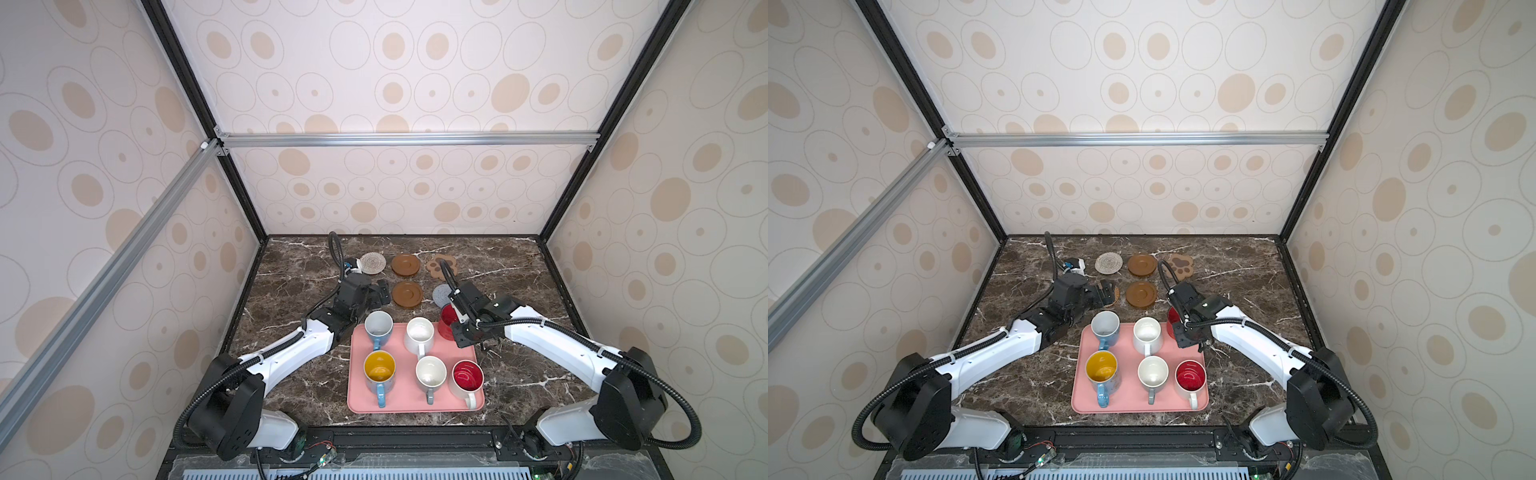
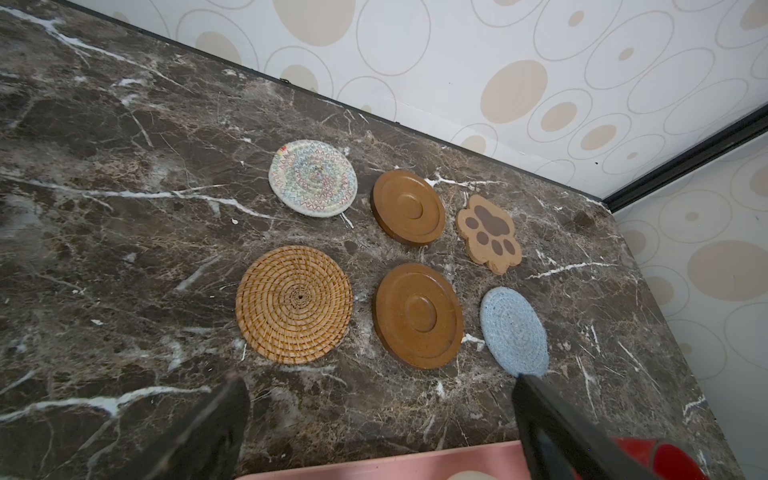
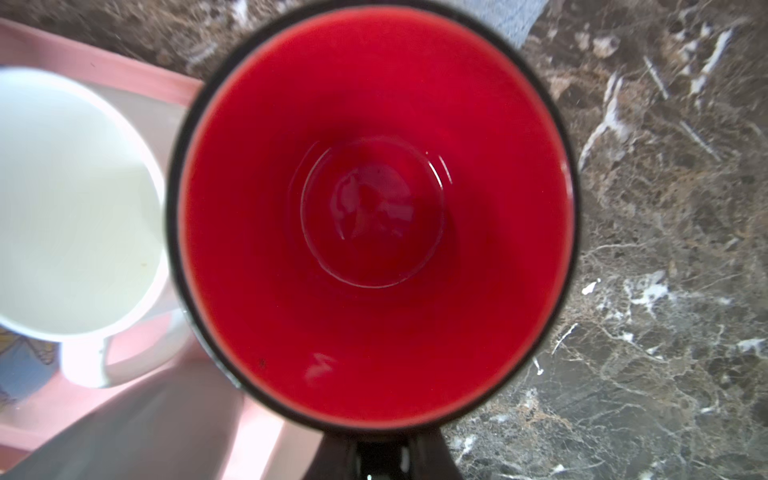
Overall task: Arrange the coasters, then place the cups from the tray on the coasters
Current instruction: 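Lift the red mug off the tray and carry it toward the cork paw coaster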
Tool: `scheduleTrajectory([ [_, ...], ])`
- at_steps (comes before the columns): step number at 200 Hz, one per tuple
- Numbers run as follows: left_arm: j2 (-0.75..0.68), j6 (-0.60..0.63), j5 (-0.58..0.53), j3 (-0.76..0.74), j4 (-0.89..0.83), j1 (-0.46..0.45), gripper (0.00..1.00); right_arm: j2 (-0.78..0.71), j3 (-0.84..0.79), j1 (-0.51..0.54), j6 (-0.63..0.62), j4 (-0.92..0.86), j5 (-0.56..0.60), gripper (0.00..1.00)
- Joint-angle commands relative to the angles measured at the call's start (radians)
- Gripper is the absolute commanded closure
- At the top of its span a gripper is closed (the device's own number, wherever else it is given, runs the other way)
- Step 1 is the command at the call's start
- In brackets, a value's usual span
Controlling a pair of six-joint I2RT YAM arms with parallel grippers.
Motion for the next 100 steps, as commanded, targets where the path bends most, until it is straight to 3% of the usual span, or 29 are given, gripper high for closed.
scheduleTrajectory([
  [1,-0.03,0.006,-0.013,-0.005,0.021,-0.007,0.0,-0.024,0.065,0.006,-0.021,-0.013,0.031,0.95],
  [55,-0.052,0.028,-0.03,-0.001,-0.002,-0.007,0.0,0.047,0.2,-0.009,-0.097,-0.031,0.098,0.95],
  [100,-0.075,0.069,-0.026,0.059,-0.161,-0.006,0.0,0.189,0.37,-0.071,-0.141,-0.042,0.089,0.95],
])
